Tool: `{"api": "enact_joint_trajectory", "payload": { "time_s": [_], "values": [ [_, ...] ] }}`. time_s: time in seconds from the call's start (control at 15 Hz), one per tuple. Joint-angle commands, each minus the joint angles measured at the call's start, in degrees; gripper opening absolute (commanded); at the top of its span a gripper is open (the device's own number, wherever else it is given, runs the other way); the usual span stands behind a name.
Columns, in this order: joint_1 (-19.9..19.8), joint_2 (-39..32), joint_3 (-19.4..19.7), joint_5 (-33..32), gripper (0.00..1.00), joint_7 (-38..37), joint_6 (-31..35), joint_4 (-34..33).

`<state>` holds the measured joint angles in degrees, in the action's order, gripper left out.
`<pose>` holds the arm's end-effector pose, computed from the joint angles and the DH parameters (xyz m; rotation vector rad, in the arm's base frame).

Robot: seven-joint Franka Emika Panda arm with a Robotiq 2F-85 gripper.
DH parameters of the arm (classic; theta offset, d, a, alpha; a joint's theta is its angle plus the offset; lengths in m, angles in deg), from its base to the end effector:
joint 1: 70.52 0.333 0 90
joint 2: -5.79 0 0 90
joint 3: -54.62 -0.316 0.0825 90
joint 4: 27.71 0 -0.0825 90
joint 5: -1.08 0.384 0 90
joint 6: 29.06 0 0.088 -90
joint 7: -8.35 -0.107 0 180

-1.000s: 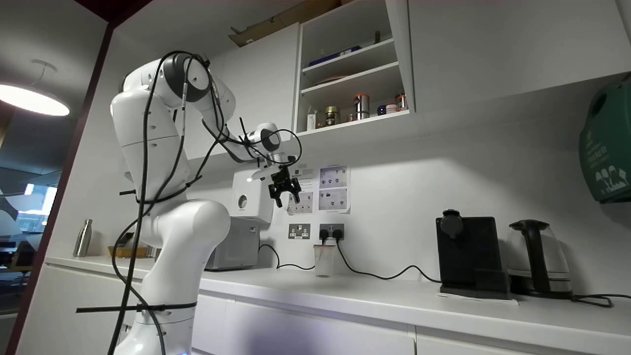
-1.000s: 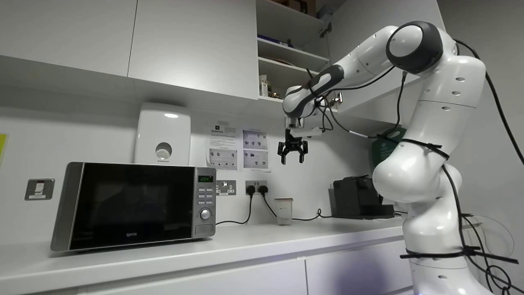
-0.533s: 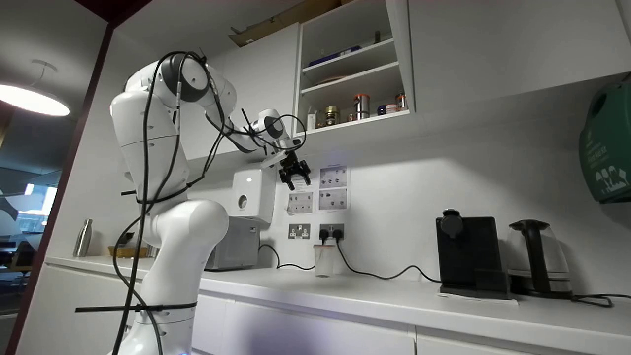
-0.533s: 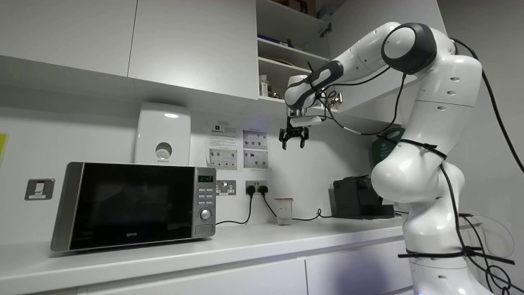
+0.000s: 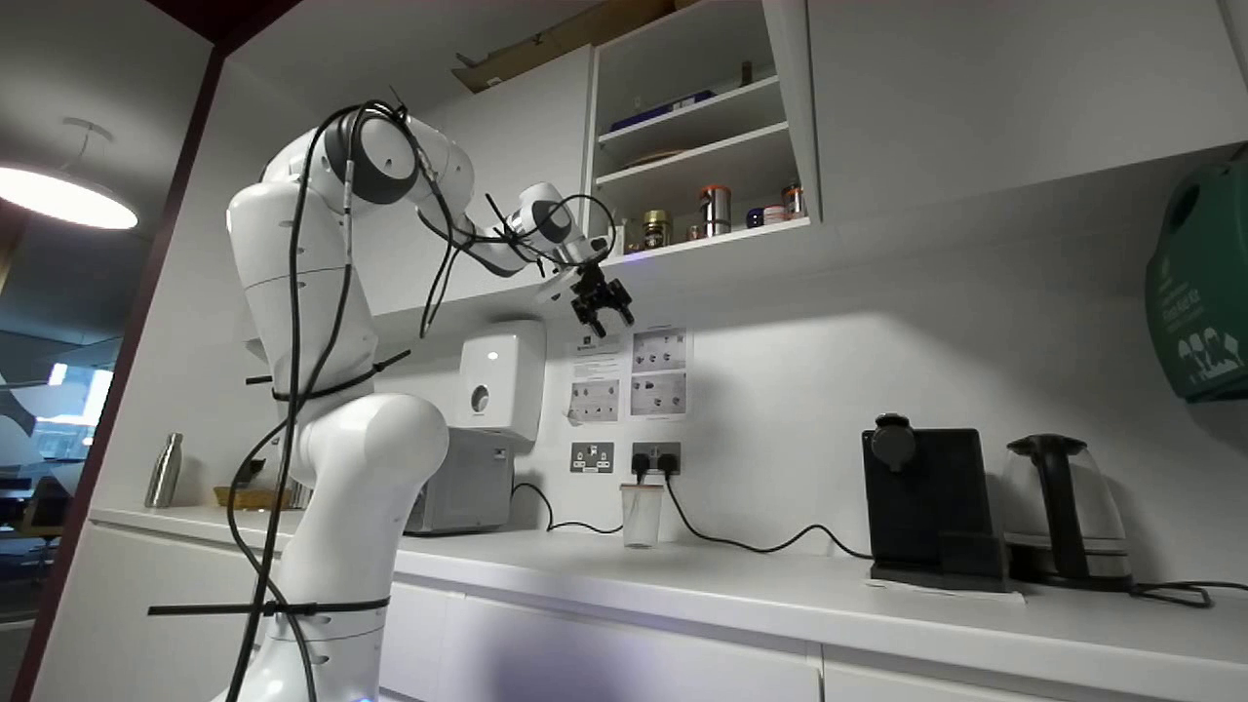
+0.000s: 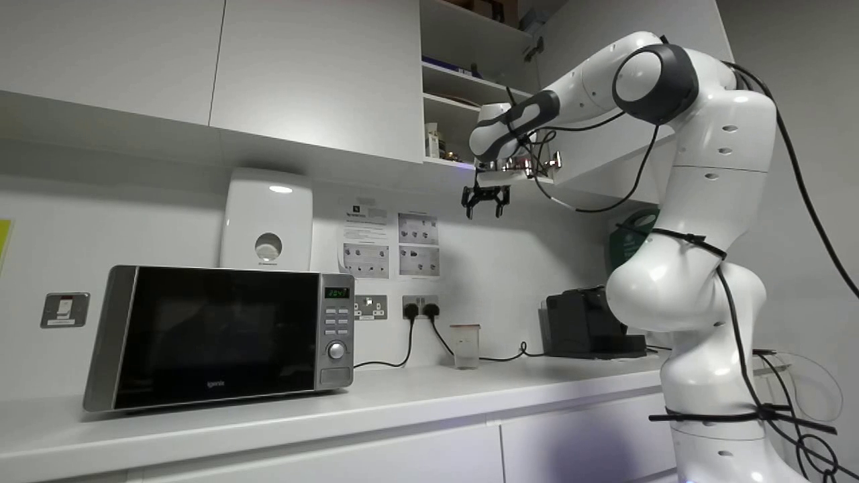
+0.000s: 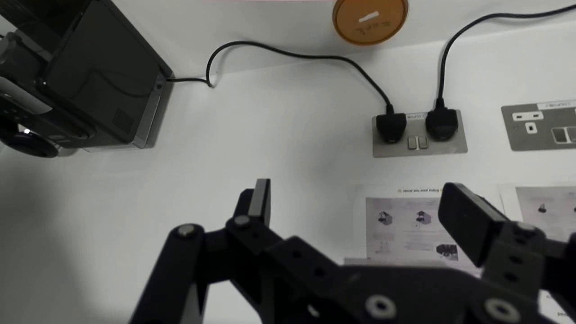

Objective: Remove the object from the shelve and put it on the base top

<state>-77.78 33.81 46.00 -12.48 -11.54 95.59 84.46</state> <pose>0.4361 0.0230 0.7463 2.7480 -0.3469 1.0760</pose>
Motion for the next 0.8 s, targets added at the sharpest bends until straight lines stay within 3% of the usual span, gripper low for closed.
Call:
{"api": "enact_joint_trajectory", "payload": {
  "time_s": [0.0,0.73],
  "values": [
    [-1.50,-2.56,0.12,-1.86,1.00,-2.43,-1.15,-6.29],
    [-3.39,-2.94,1.65,-2.10,1.00,-4.81,-1.71,-14.21]
  ]
}}
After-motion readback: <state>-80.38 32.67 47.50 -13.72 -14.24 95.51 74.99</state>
